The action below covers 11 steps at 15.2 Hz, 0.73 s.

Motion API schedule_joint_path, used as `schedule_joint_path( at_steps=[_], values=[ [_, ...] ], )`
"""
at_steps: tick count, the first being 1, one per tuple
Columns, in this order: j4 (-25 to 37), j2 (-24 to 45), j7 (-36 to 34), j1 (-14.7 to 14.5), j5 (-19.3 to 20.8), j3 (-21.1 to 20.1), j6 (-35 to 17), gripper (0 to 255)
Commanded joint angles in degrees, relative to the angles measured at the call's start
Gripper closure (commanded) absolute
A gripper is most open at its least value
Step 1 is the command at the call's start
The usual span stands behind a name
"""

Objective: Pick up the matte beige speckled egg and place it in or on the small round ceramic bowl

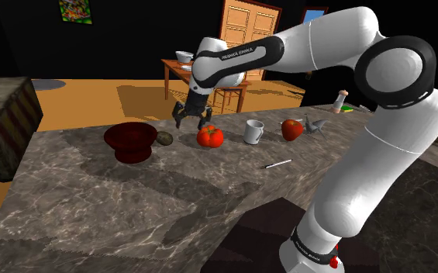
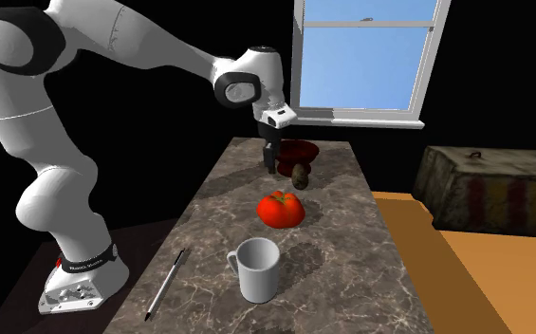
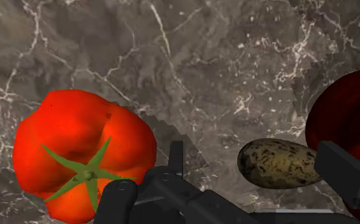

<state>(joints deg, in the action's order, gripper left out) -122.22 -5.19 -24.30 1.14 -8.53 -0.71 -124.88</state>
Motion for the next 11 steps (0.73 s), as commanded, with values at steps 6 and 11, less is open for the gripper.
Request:
schedule_joint_path(
  at_steps=[6, 11],
  values=[
    [9.56, 11.44, -6.05, 0.52, -1.79, 0.46, -6.48, 0],
    [8.82, 13.83, -5.83, 0.30, -2.13, 0.23, -9.62, 0]
  ],
)
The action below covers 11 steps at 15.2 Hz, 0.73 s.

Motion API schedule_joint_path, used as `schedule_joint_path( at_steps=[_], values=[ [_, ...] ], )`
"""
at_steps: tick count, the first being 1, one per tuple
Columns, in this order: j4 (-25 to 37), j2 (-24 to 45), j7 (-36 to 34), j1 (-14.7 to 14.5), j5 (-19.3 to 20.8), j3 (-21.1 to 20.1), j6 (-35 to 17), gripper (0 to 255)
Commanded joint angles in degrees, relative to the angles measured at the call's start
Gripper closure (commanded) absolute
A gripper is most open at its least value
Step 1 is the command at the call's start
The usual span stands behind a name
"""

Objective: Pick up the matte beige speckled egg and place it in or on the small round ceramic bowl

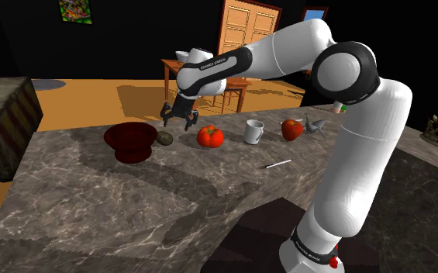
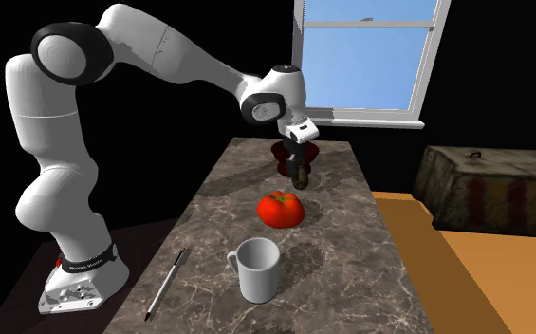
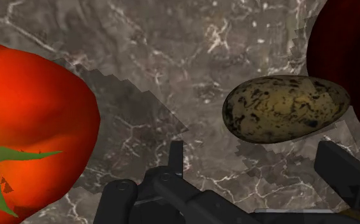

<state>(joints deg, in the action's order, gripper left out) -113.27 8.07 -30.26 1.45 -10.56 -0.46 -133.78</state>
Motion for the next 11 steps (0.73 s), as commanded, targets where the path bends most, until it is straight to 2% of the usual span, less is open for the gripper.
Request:
schedule_joint_path(
  at_steps=[1, 9, 10, 11],
  values=[
    [-0.23, 1.08, 0.16, -0.05, -0.18, -0.07, -1.35, 0],
    [-0.29, 1.38, 0.19, -0.08, -0.22, -0.10, -1.70, 0],
    [-0.29, 1.38, 0.19, -0.08, -0.22, -0.10, -1.70, 255],
    [-0.29, 1.38, 0.19, -0.08, -0.22, -0.10, -1.70, 255]
  ],
)
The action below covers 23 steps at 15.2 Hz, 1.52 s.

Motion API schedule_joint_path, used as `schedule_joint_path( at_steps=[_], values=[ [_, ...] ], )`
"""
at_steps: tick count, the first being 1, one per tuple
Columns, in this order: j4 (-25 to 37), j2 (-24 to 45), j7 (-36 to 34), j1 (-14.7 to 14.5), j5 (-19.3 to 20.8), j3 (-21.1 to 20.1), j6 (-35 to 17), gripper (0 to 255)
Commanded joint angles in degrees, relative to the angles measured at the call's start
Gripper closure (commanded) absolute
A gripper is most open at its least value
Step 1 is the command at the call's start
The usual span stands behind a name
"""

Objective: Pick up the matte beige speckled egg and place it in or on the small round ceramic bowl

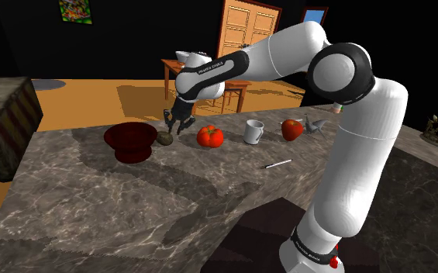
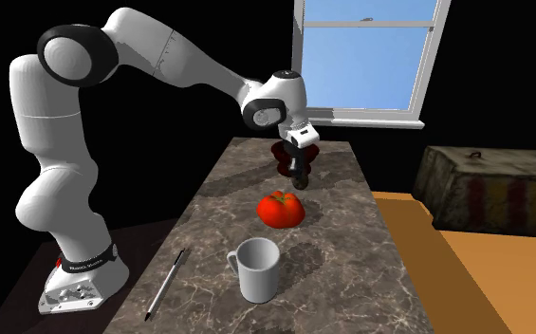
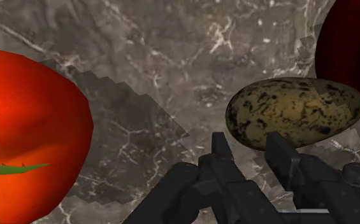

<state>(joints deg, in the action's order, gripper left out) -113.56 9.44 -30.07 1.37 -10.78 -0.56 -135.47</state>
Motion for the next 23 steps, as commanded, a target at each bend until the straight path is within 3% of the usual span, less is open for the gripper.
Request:
schedule_joint_path(
  at_steps=[1, 8, 9, 12, 13, 23],
  values=[
    [0.00, 0.00, 0.00, 0.00, 0.00, 0.00, 0.00, 255],
    [0.00, 0.00, 0.00, 0.00, 0.00, 0.00, 0.00, 255],
    [0.00, 0.00, 0.00, 0.00, 0.00, 0.00, 0.00, 0],
    [-5.08, -2.52, -40.22, -5.06, -2.79, 1.37, -8.51, 0],
    [-5.33, -2.55, -47.18, -6.01, -2.54, 1.70, -9.76, 0],
    [-4.42, 2.47, -46.41, -6.29, -3.64, 1.24, -13.89, 0]
  ],
)
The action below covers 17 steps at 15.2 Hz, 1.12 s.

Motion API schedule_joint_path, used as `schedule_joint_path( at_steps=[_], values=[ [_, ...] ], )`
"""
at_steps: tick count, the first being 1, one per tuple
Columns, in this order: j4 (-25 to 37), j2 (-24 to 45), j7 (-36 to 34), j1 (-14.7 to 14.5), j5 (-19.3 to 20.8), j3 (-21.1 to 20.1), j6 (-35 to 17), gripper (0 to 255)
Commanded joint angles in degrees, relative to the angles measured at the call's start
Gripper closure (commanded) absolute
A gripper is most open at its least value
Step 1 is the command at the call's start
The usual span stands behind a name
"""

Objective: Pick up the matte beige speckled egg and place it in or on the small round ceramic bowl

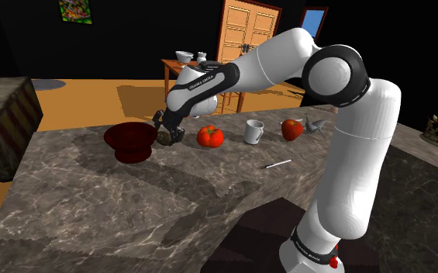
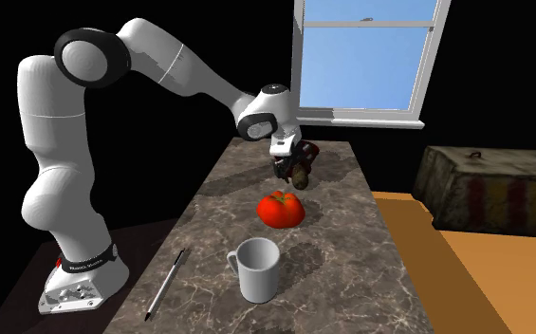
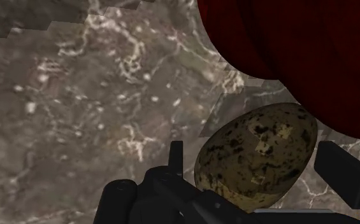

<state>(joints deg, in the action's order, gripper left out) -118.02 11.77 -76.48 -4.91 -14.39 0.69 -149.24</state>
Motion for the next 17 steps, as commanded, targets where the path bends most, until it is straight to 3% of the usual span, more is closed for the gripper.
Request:
schedule_joint_path(
  at_steps=[1, 5, 6, 17],
  values=[
    [0.04, 0.14, 0.00, -0.01, -0.03, -0.01, -0.12, 0],
    [0.03, 0.13, 0.00, -0.01, -0.03, -0.01, -0.11, 0],
    [0.03, 0.13, 0.00, -0.01, -0.03, -0.01, -0.11, 255],
    [0.55, -0.71, -0.48, -0.07, 0.43, 0.15, 1.22, 255]
  ],
)
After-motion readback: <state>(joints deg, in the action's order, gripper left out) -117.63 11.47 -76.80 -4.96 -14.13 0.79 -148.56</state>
